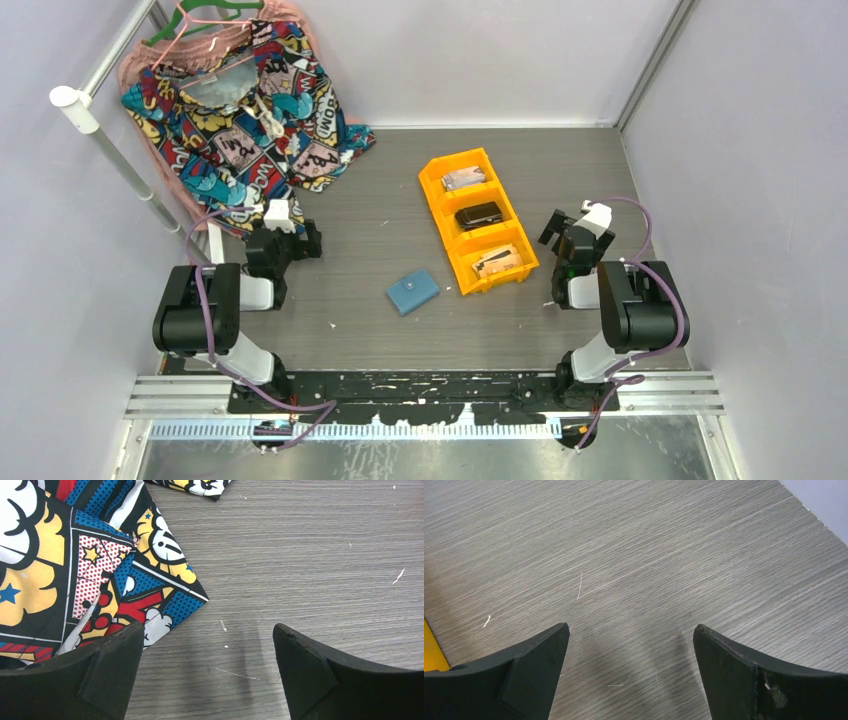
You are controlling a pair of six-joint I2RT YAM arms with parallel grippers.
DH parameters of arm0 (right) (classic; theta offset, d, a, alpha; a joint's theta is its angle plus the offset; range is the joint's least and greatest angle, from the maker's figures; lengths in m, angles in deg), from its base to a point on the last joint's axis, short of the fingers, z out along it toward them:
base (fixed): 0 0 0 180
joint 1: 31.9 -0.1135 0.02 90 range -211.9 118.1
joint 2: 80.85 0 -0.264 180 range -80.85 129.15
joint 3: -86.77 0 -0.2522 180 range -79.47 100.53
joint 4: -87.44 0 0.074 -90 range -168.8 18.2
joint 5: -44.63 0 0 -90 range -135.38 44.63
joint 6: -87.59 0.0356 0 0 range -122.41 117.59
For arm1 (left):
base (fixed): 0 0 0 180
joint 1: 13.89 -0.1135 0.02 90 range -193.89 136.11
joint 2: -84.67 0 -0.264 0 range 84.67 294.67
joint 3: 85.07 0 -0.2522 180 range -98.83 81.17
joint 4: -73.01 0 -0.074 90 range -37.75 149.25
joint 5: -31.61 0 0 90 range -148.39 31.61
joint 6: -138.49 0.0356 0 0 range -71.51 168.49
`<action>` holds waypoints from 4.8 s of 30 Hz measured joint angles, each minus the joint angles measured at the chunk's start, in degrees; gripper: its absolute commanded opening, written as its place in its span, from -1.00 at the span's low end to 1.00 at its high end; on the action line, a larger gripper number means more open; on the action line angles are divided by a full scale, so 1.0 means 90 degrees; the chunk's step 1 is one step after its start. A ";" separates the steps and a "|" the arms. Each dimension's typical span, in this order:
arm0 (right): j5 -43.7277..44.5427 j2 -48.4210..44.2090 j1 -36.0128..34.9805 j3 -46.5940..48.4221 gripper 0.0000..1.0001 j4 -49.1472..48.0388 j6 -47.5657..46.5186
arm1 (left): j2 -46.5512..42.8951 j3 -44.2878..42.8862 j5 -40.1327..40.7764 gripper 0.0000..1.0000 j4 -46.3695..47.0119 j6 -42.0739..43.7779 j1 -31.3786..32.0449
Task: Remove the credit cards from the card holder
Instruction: Move the storage box to the center of the board, then pick up the card holder from the center of the board.
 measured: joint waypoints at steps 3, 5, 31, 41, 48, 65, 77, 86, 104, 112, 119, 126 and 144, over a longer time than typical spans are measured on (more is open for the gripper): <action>0.0000 0.0000 0.0000 0.0000 0.99 0.0000 0.0000 | 0.0002 0.0000 0.0000 0.99 0.0000 0.0000 0.0002; 0.0000 0.0000 0.0000 0.0000 0.99 0.0000 0.0000 | 0.0000 0.0000 0.0000 0.99 0.0000 0.0000 0.0000; 0.0840 -0.2552 -0.0053 0.1457 0.99 0.3388 0.1078 | -0.0374 -0.1588 -0.0289 0.99 -0.2756 0.0211 -0.0005; 0.0087 -0.2072 -0.0289 0.3645 0.99 0.6764 0.3747 | -0.0304 -0.4685 -0.1059 0.99 -0.7261 0.0673 -0.0049; 0.0651 -0.1086 -0.2421 0.4889 0.93 0.8412 0.4770 | 0.0019 -0.5161 -0.1792 0.99 -0.8988 0.1183 0.0153; 0.1715 0.0835 -0.3718 0.6407 0.47 1.0734 0.6550 | 0.0109 -0.5161 -0.2098 0.99 -1.0411 0.1865 0.0495; 0.1909 0.1358 -0.3616 0.6341 0.11 1.0788 0.6613 | 0.0104 -0.5508 -0.2130 0.99 -1.0739 0.1979 0.0568; 0.1831 0.1450 -0.3485 0.6334 -0.56 1.0814 0.6496 | 0.0104 -0.5727 -0.2191 0.99 -1.0892 0.1984 0.0568; 0.0833 0.2018 -0.3113 0.6980 -0.99 0.9199 0.3587 | 0.0102 -0.5812 -0.2295 0.99 -1.1045 0.2018 0.0580; -0.0272 0.2380 -0.3133 0.7419 -0.98 0.8643 0.2183 | 0.0095 -0.5799 -0.2297 0.99 -1.1069 0.2091 0.0634; -0.0653 0.2572 -0.3133 0.7735 -0.16 0.8680 0.1350 | 0.0092 -0.5724 -0.2317 0.99 -1.1101 0.2144 0.0663; -0.0520 0.2334 -0.3361 0.7560 0.96 0.8689 0.0974 | 0.0090 -0.5668 -0.2317 0.99 -1.1162 0.2135 0.0663; -0.0461 0.1304 -0.6198 0.5331 0.99 0.7949 0.1146 | -0.0202 -0.5812 -0.2705 0.99 -1.1577 0.1773 0.0459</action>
